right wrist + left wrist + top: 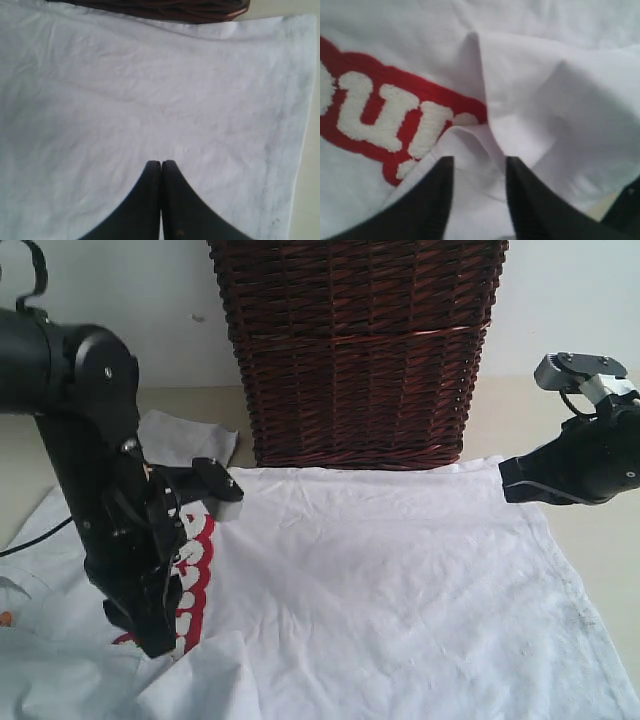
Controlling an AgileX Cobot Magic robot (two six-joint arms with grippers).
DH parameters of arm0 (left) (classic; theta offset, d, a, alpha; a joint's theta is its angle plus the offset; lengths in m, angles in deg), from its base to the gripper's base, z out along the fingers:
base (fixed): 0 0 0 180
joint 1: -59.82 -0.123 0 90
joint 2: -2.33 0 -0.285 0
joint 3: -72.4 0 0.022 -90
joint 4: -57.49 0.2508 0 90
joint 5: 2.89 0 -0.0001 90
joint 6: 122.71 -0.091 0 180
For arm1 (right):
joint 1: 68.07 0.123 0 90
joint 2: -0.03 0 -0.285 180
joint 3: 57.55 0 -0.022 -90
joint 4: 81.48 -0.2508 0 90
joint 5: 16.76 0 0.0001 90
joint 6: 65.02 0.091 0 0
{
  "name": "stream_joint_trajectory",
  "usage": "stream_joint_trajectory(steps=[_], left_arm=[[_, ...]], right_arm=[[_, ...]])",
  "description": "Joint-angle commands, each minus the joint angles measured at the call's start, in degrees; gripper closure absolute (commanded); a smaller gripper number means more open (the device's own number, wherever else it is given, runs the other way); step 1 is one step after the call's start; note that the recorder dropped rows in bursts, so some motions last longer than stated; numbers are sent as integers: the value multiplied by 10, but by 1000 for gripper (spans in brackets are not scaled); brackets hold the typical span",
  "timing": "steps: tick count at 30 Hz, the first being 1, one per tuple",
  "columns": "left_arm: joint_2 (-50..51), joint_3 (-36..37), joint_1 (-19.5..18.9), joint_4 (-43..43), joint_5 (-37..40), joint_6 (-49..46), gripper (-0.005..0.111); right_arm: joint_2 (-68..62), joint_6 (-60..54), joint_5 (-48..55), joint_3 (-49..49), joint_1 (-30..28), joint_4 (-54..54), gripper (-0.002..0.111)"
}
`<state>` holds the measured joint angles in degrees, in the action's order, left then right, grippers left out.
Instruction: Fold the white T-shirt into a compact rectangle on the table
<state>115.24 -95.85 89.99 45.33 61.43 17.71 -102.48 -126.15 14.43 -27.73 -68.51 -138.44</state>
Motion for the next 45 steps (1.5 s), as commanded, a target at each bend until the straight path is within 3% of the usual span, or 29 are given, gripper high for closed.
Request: stream_joint_trajectory(steps=[1, 8, 17, 25, 35, 42, 45], left_arm=[[16, 35, 2, 6, -87, -15, 36], [32, 36, 13, -80, -83, -141, 54], [45, 47, 13, -120, -75, -175, 62], [53, 59, 13, -69, -57, -176, 107], [-30, 59, 13, -65, 30, -146, 107], [-104, 75, 13, -14, 56, 59, 107], [-140, 102, 13, 0, 56, 82, 107]], right_arm=[[1, -7, 5, -5, -2, 1, 108], [1, -7, 5, -5, -2, 0, 108], [1, -7, 6, -5, -2, 0, 108], [1, -7, 9, -5, -2, 1, 108], [1, -7, 15, -5, -2, 1, 108], [1, -16, 18, -5, -2, -1, 108], [1, -16, 19, -5, -2, -1, 108]])
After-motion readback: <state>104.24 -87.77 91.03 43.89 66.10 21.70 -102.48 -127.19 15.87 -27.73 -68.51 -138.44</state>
